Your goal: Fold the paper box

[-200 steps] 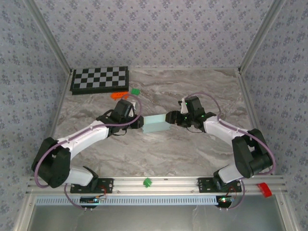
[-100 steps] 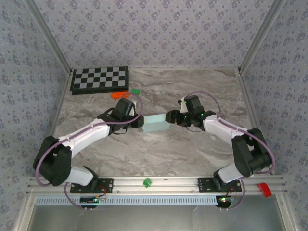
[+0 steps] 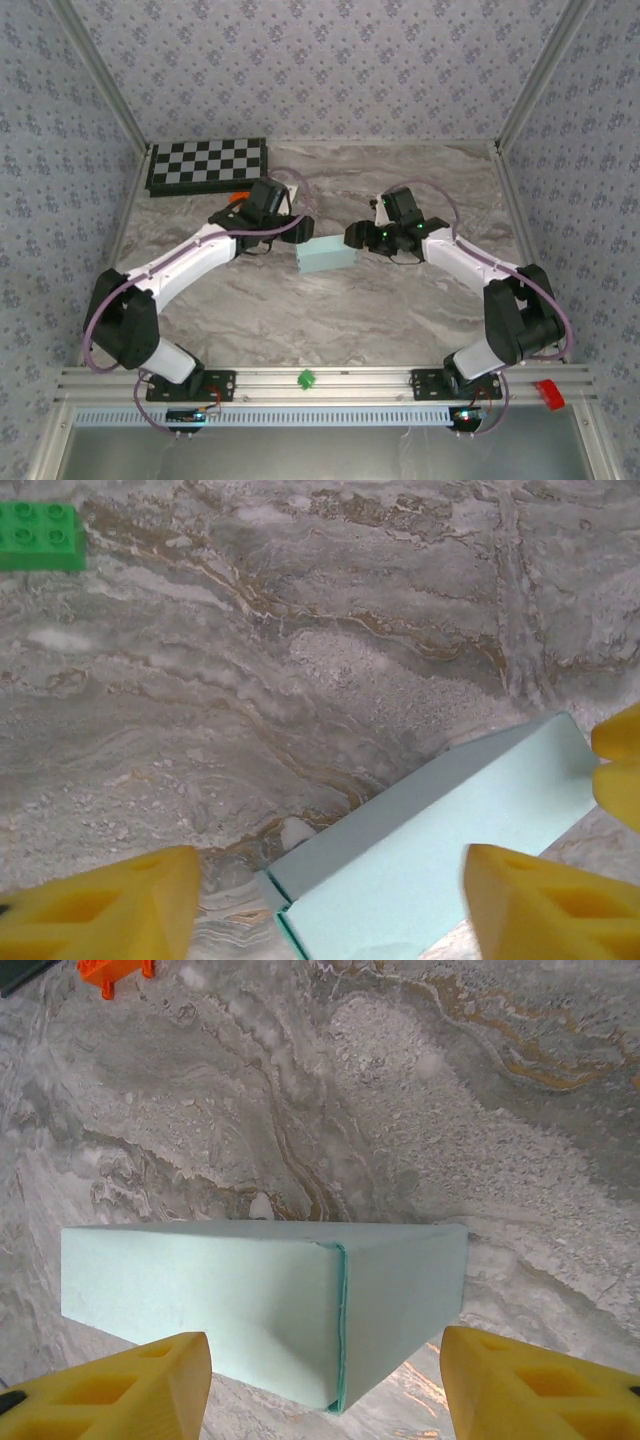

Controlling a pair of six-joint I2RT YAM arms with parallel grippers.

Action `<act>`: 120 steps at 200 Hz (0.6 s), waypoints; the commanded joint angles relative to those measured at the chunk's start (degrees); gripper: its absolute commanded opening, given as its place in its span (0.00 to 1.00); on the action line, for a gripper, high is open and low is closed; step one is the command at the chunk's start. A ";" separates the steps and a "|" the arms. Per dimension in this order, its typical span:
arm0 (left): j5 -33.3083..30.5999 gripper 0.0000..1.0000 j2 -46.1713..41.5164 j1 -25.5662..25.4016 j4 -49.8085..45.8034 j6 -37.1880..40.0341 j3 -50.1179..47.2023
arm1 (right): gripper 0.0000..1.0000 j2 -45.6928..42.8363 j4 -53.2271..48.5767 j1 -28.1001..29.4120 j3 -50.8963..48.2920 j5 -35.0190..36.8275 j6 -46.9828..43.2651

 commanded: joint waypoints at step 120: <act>20.06 0.89 13.24 -1.42 -12.88 55.80 12.28 | 0.67 -16.27 -10.73 -13.74 -11.30 4.21 -5.61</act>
